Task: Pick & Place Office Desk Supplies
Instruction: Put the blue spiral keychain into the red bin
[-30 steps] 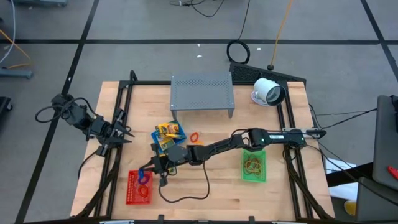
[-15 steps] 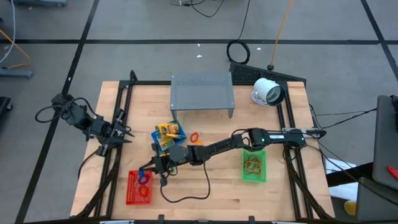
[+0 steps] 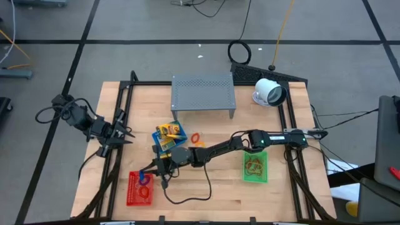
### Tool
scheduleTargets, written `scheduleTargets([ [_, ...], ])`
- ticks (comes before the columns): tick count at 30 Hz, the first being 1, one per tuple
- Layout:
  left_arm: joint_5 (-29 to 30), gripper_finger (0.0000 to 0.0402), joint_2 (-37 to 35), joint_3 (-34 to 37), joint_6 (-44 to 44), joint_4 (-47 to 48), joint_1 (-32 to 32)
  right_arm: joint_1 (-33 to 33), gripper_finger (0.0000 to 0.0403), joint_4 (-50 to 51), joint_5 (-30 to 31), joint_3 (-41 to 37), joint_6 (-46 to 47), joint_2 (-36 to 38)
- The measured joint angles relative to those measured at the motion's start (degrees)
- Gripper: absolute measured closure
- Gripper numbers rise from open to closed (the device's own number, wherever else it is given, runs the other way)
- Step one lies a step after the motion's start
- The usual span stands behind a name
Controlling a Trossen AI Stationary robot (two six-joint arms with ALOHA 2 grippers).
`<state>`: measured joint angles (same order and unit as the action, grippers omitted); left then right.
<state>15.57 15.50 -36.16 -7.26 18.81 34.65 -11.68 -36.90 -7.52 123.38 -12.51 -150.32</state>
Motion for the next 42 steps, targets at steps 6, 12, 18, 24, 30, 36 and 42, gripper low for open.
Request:
scheduleTargets([
  [6,0.01,0.03,1.03,0.0,-0.08,-0.81,0.0,0.06,0.0403,-1.12,-0.02,-0.01,1.07,-2.27],
  [12,0.0,0.03,2.11,-0.02,-0.52,-1.87,-0.01,0.07,0.0403,-2.76,-0.04,-0.14,2.82,-4.38],
  [18,0.0,0.03,2.28,-0.02,-0.56,-2.3,-0.02,0.04,0.0403,-2.72,-0.04,-0.12,2.81,-4.55],
  [24,0.0,0.03,2.28,-0.02,-0.54,-2.34,-0.02,-0.65,0.0403,0.06,-0.14,-0.12,2.28,-4.55],
  [30,0.0,0.03,2.28,-0.02,-0.38,-2.34,-0.02,-1.29,0.0403,0.51,-0.17,-0.12,1.16,-4.55],
  [36,0.0,0.03,2.26,-0.02,-0.37,-2.32,-0.02,-1.16,0.0402,0.54,-0.06,-0.12,1.25,-4.55],
  [42,0.0,0.03,2.26,-0.02,-0.19,-2.32,-0.02,-1.16,0.0376,0.51,-0.06,-0.12,1.33,-4.55],
])
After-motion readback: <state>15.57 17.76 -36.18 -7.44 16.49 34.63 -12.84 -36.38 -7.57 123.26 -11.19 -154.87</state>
